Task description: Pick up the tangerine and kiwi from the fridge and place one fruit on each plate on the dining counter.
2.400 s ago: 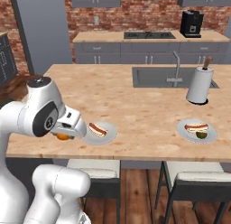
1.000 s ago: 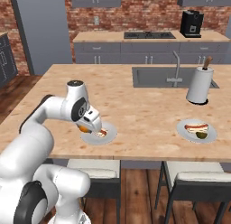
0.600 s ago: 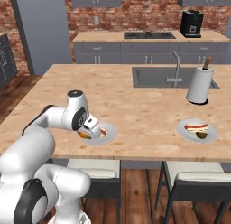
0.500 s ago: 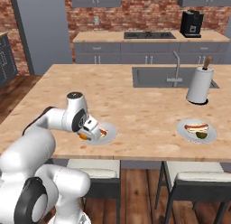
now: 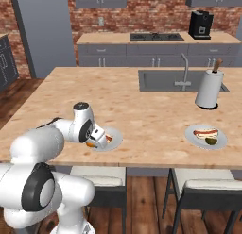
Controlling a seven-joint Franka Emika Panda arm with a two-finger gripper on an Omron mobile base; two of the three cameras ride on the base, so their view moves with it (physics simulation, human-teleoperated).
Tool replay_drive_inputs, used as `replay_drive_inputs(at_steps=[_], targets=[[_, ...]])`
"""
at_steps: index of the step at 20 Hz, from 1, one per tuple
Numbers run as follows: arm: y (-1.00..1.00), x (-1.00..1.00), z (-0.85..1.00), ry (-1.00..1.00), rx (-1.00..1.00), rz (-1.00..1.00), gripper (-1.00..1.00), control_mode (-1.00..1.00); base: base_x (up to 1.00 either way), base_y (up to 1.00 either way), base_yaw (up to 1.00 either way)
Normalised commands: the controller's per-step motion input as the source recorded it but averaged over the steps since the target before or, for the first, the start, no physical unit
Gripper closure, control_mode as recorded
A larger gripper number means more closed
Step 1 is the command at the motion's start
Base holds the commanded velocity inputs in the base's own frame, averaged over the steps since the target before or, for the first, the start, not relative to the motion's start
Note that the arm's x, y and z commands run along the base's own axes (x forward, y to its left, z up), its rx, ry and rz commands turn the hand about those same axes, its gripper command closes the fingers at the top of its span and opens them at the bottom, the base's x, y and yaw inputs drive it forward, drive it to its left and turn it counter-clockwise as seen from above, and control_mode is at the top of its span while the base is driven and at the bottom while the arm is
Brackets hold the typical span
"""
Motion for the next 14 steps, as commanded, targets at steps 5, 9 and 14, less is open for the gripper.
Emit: replay_drive_inputs(at_steps=[5,9,14], targets=[[0.0,0.43,-0.21,-0.01,0.0,0.0,1.0,-1.0,0.0,0.0,0.0],[0.0,0.39,-0.15,0.0,0.0,0.0,1.0,-1.0,0.0,0.0,0.0],[0.0,0.34,-0.34,0.02,0.0,0.0,1.0,-1.0,0.0,0.0,0.0]])
